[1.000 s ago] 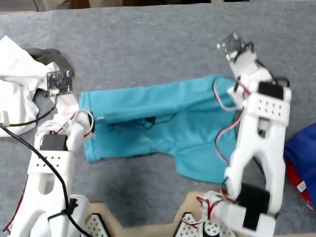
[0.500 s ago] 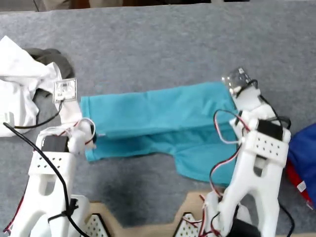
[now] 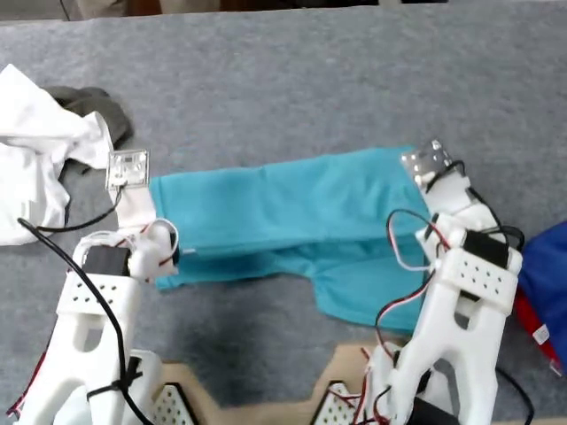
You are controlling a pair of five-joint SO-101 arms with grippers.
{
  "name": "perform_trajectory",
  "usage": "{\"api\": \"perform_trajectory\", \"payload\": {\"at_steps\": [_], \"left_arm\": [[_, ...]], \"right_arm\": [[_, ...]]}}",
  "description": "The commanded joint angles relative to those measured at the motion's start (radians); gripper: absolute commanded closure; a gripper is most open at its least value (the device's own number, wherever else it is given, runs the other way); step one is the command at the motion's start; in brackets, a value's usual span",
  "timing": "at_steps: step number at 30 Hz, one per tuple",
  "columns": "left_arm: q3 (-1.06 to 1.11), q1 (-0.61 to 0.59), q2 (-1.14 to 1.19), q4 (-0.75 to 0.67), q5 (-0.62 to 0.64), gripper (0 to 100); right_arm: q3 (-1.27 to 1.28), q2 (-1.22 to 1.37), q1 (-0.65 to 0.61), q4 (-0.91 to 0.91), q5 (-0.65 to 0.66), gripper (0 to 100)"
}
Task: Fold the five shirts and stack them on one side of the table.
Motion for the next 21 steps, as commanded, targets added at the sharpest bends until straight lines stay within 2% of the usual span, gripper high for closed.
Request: {"api": "perform_trajectory", "payload": {"at_steps": [1, 5, 16, 21], "left_arm": [[-0.003, -0.017, -0.021, -0.003, -0.046, 98], [-0.005, -0.058, -0.021, -0.032, -0.1, 98], [0.052, -0.055, -0.021, -0.028, -0.098, 98], [0.052, -0.008, -0.021, -0.025, -0.095, 98]], "right_arm": [[0.016, -0.036, 0.024, -0.015, 0.035, 99.3], [0.051, -0.036, 0.024, -0.015, 0.048, 99.3], [0.056, -0.036, 0.022, 0.032, 0.068, 99.3], [0.054, -0.038, 0.025, 0.037, 0.068, 99.3]]}}
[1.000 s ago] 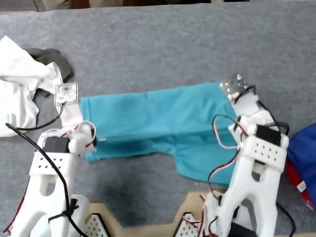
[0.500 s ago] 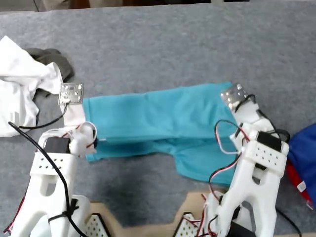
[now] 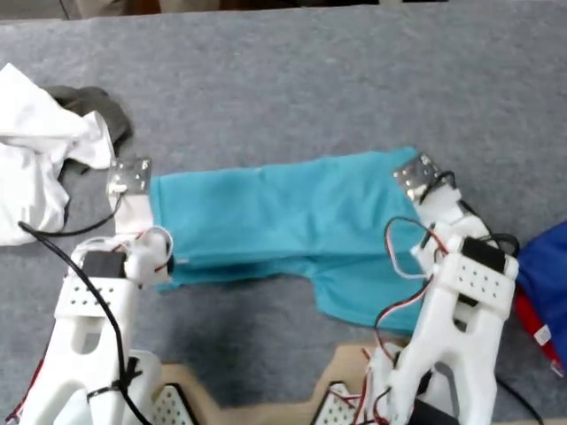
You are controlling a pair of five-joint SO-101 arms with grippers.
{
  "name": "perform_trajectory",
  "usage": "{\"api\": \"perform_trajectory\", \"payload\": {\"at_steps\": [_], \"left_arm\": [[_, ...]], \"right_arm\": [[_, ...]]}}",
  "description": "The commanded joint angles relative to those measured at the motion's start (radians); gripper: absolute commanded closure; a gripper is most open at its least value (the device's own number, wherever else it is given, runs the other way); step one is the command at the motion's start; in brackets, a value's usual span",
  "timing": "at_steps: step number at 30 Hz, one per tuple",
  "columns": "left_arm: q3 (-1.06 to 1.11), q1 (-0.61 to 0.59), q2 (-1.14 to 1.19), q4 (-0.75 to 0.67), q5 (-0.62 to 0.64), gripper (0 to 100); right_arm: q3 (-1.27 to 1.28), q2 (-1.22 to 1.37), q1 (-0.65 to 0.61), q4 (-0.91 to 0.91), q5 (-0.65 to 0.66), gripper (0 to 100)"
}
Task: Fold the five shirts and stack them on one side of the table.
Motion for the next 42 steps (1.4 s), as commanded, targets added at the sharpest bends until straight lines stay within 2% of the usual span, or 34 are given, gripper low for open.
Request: {"api": "perform_trajectory", "payload": {"at_steps": [1, 9, 22, 36, 42], "left_arm": [[-0.005, 0.031, -0.018, -0.014, -0.005, 98], [-0.003, 0.028, -0.018, -0.014, -0.006, 98], [0.017, 0.034, -0.016, -0.014, -0.005, 98], [0.051, 0.041, -0.018, -0.015, -0.009, 98], [0.061, 0.037, -0.018, -0.014, -0.075, 98]], "right_arm": [[-0.008, -0.035, 0.022, 0.011, 0.008, 99.3], [-0.01, -0.17, 0.061, 0.074, 0.044, 99.3], [0.193, -0.369, 0.047, 0.091, 0.054, 99.3], [0.196, -0.39, 0.108, 0.089, 0.052, 99.3], [0.228, -0.39, 0.097, 0.117, 0.098, 99.1]]}}
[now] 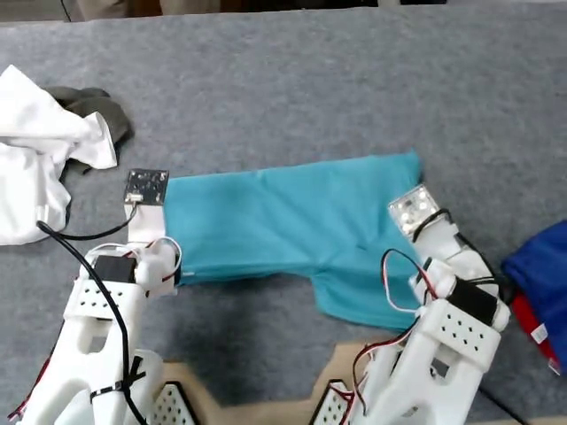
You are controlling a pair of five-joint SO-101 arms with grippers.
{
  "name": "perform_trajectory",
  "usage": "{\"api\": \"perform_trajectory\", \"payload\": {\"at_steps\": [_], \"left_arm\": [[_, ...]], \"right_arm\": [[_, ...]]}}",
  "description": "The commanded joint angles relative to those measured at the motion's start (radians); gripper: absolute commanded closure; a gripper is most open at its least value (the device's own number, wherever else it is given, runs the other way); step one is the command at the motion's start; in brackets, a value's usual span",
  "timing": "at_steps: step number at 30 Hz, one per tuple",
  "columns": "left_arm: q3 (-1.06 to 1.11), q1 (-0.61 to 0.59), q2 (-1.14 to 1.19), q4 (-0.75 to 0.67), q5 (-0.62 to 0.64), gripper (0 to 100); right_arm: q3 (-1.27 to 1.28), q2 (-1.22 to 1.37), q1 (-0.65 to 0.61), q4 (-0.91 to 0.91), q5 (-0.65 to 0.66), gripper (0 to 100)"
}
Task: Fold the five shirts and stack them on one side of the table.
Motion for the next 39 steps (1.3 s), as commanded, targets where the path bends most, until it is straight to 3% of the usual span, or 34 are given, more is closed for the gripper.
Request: {"api": "perform_trajectory", "payload": {"at_steps": [1, 9, 14, 17, 21, 27, 33, 39], "left_arm": [[-0.002, -0.003, -0.015, -0.011, -0.025, 98], [-0.005, -0.005, -0.015, -0.006, 0.038, 80], [-0.058, -0.006, -0.015, 0.13, 0.04, 80], [-0.147, -0.052, -0.016, 0.16, 0.041, 80], [-0.242, -0.083, -0.004, 0.051, 0.172, 84], [-0.216, 0.021, -0.001, -0.17, 0.307, 96], [-0.112, 0.046, 0.13, -0.457, 0.322, 98], [-0.203, 0.026, 0.381, -0.528, 0.325, 98]], "right_arm": [[-0.002, -0.021, 0.004, 0.014, 0.018, 98.9], [-0.019, -0.021, 0.013, 0.018, 0.066, 75.3], [-0.143, -0.021, 0.024, 0.129, 0.066, 74.7], [-0.225, -0.013, -0.018, 0.169, 0.029, 82.7], [-0.266, -0.012, -0.197, 0.192, -0.064, 99.8], [-0.254, 0.015, -0.473, 0.104, -0.233, 98.8], [-0.277, 0.28, -0.504, -0.043, -0.264, 99.0], [-0.343, 0.432, -0.483, -0.057, -0.256, 99.1]]}}
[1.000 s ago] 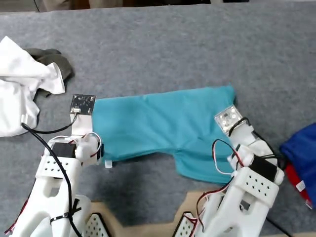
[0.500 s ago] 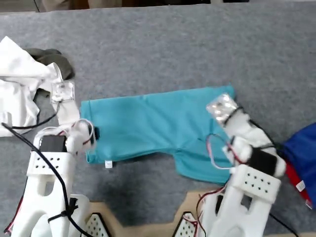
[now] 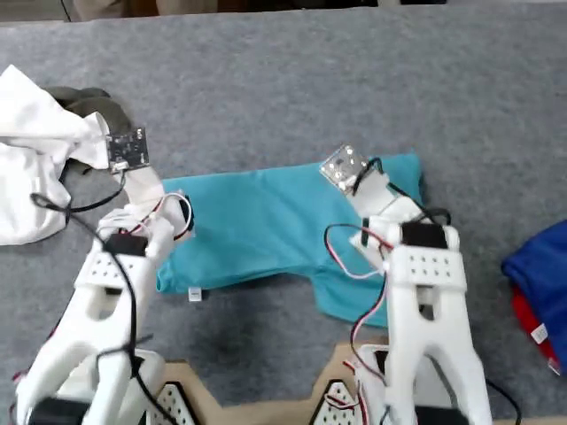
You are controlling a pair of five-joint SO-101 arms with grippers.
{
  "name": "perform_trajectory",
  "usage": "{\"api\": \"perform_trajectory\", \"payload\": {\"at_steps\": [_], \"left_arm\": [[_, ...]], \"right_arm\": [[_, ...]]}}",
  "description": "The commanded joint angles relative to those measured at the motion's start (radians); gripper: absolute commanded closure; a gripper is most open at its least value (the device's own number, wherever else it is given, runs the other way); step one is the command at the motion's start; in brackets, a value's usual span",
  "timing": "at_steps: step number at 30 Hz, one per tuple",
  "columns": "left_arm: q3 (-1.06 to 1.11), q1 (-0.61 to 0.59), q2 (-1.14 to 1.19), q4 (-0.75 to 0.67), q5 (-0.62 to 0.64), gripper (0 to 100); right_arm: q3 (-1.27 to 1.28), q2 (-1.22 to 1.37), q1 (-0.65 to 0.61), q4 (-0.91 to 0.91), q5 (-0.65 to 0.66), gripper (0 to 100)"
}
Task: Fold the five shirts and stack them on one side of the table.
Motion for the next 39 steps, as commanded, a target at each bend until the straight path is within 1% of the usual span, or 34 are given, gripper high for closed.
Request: {"api": "perform_trajectory", "payload": {"at_steps": [1, 6, 11, 21, 26, 30, 39], "left_arm": [[-0.101, -0.012, 0.14, -0.038, 0.011, 98], [-0.183, -0.017, 0.309, -0.029, 0.008, 98], [-0.212, -0.017, 0.314, 0.054, 0.006, 98], [-0.213, -0.017, 0.317, 0.051, 0.006, 98], [-0.213, -0.017, 0.318, 0.049, 0.006, 98], [-0.213, -0.017, 0.318, 0.048, 0.005, 98], [-0.213, -0.015, 0.32, 0.048, 0.005, 98]], "right_arm": [[-0.059, 0.036, -0.001, -0.02, -0.002, 99.1], [0.001, 0.039, -0.025, -0.021, 0.002, 99.1], [0.05, 0.039, -0.03, -0.041, 0.017, 99.1], [0.044, 0.054, -0.05, -0.046, 0.018, 99.1], [-0.024, 0.193, -0.05, -0.104, 0.009, 99.1], [-0.124, 0.291, -0.05, -0.104, -0.017, 99.3], [-0.137, 0.274, -0.051, -0.087, -0.026, 99.3]]}}
